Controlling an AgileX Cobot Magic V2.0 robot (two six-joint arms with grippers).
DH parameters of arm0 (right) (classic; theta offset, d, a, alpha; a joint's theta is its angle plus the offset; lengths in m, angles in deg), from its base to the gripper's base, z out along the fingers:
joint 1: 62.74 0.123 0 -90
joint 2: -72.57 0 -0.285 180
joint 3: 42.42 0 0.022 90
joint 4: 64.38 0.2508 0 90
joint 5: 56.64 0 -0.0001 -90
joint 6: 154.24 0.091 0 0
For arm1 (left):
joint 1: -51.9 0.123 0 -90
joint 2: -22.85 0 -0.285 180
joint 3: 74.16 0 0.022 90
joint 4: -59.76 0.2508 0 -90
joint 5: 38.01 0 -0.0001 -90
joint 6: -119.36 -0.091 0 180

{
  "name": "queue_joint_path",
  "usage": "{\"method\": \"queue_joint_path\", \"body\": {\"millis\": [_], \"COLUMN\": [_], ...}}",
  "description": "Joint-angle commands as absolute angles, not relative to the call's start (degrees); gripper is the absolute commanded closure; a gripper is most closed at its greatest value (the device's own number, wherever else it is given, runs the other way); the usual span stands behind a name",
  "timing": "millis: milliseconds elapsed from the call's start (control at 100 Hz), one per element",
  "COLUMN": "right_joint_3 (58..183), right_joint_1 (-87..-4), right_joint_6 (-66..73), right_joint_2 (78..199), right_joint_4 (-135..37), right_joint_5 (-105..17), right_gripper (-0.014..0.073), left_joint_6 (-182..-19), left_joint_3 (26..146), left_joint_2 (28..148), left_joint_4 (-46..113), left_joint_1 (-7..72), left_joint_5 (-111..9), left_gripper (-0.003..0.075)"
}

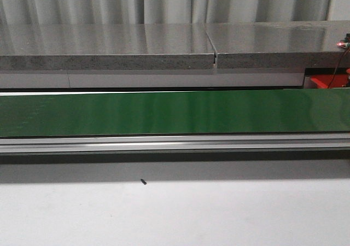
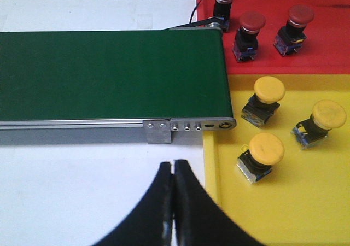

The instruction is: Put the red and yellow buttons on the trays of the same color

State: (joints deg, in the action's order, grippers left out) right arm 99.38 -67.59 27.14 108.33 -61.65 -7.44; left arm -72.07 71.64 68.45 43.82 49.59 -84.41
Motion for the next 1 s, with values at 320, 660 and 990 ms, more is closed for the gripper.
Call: {"method": "queue_joint_path", "body": {"millis": [320,660,990], "right_joint_3": [100.63,100.63,100.63], "right_joint_1": [-67.70,-67.70,-67.70], "right_joint_6": [27.05,27.05,27.05], "right_joint_2": [108.52,108.52,108.52], "right_joint_4": [-61.97,-61.97,-61.97], "right_joint_5": [-10.70,-10.70,-10.70], "right_gripper": [0.0661,0.0661,0.0661], "left_joint_6": [-72.07,-72.07,-72.07], "left_joint_3": [73.13,73.13,73.13], "left_joint_2": [68.35,68.35,68.47], "left_joint_4": [42.68,42.68,42.21], "left_joint_1": [49.17,49.17,49.17], "left_joint_5": [-81.20,-81.20,-77.51], "left_gripper": [0.0741,0.0741,0.0741]}}
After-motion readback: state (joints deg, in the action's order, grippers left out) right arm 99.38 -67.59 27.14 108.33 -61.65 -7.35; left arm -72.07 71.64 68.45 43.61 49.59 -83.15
